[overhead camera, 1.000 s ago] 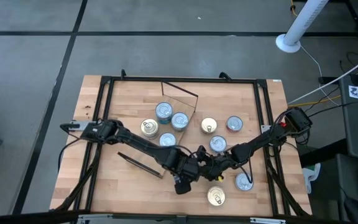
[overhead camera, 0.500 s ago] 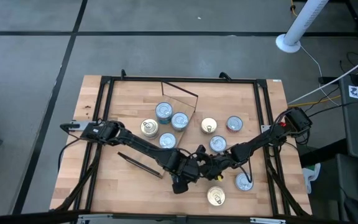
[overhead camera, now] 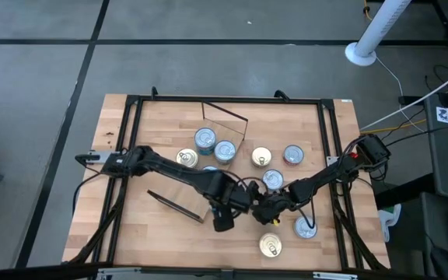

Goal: Stack canned seafood by type on shelf
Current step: Stack the blue tuna can on top of the blue tuna can on the shelf

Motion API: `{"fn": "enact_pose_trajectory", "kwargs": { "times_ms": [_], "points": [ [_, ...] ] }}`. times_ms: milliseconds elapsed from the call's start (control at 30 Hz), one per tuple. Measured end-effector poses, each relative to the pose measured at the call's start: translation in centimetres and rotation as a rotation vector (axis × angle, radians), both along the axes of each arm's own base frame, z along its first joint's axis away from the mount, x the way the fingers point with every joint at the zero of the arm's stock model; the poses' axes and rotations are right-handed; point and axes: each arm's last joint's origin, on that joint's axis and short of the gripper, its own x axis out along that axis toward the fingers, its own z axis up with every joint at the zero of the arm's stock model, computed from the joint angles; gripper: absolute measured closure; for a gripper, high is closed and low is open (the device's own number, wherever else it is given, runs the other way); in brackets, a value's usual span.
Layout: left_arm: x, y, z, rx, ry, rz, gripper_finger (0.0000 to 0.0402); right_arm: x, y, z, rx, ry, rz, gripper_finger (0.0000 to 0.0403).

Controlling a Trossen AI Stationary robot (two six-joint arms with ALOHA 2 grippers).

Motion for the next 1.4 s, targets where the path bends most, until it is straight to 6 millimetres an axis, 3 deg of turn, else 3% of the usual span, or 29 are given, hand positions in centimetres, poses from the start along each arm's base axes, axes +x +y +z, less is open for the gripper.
{"fn": "enact_pose_trajectory", "kwargs": {
  "times_ms": [133,267,700,1000,1233,1400],
  "points": [
    [-1.0,1.1,2.9,0.005,0.04,-0.009,0.021,0.0,0.0,0.0,-0.005,0.0,-0.003,0.0162],
    [-1.4,1.9,5.5,-0.027,-0.05,-0.031,0.0211,0.0,0.0,0.0,-0.011,-0.001,-0.008,0.0162],
    [-5.8,5.0,12.5,-0.082,-0.217,0.064,0.0204,1.1,0.5,1.9,-0.024,0.028,-0.019,0.0162],
    [-9.9,7.0,16.8,0.057,-0.372,0.054,0.0209,1.4,0.6,3.5,-0.079,0.114,-0.073,0.0162],
    [-14.0,8.6,18.1,0.27,-0.412,0.049,0.0207,1.6,-1.0,5.9,-0.026,0.169,-0.247,0.0162],
    [-16.1,9.2,16.8,0.383,-0.352,0.026,0.0207,0.4,-4.0,8.2,0.076,0.224,-0.386,0.0162]
  ]
}}
